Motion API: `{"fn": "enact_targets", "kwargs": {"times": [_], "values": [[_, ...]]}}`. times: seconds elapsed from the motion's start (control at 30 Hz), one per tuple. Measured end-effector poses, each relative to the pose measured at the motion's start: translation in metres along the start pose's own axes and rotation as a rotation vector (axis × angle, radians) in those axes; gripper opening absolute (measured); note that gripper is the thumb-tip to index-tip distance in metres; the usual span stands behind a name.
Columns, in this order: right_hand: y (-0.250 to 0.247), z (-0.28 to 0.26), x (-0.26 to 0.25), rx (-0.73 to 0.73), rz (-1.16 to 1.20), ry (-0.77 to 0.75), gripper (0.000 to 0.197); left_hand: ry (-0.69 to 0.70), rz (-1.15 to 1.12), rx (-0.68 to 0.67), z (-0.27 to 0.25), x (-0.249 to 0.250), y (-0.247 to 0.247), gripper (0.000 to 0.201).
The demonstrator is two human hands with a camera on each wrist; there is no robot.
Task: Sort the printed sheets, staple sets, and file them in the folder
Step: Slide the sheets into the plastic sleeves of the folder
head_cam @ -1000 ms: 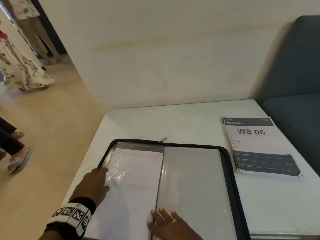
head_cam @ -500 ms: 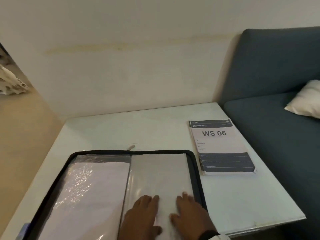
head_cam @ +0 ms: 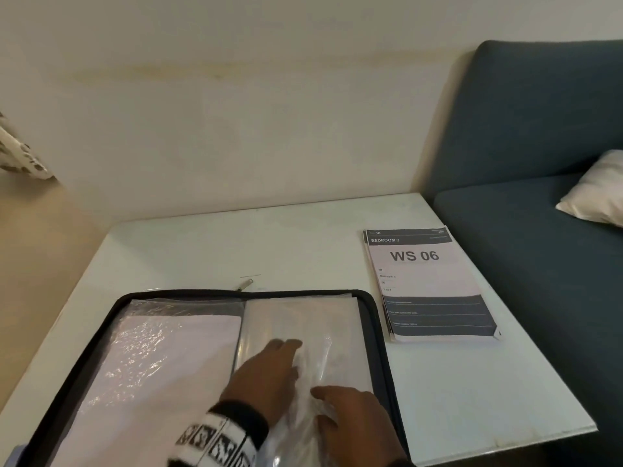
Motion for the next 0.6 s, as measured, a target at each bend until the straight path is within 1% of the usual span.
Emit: {"fn": "enact_targets", "kwargs": {"times": [0.1, 0.2, 0.27, 0.3, 0.43, 0.47, 0.5, 0.6], "values": [[-0.001, 0.0, -0.002, 0.004, 0.024, 0.012, 0.041, 0.106, 0.115, 0.039, 0.041, -0.001, -0.011, 0.059], [-0.003, -0.001, -0.004, -0.015, 0.042, 0.011, 0.041, 0.138, 0.265, -0.017, 0.074, -0.005, -0.015, 0.063], [-0.003, 0.0, -0.002, -0.017, 0.055, 0.011, 0.042, 0.131, 0.312, -0.042, 0.083, -0.008, -0.016, 0.057], [-0.004, 0.001, 0.0, -0.005, 0.059, 0.009, 0.042, 0.133, 0.316, -0.026, 0.086, -0.008, -0.016, 0.05], [-0.005, 0.002, 0.006, 0.068, 0.029, -0.042, 0.048, 0.167, 0.226, 0.119, 0.09, -0.007, -0.025, 0.008], [-0.006, 0.001, 0.006, 0.084, 0.018, -0.055, 0.048, 0.166, 0.185, 0.136, 0.091, -0.006, -0.027, 0.006], [-0.008, 0.001, 0.006, 0.101, 0.01, -0.059, 0.048, 0.163, 0.15, 0.142, 0.093, -0.005, -0.029, 0.009], [-0.013, 0.001, 0.009, 0.158, 0.024, -0.056, 0.043, 0.149, 0.106, 0.085, 0.099, -0.004, -0.033, 0.015]]}}
Point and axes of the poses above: each hand's wrist, its own z-axis towards the middle knuckle, its own y-axis out of the palm, x = y × z, the point moved 1 cm from there along z, towards the middle knuckle, and after that the axes turned 3 degrees about x, right-handed, at the moved point
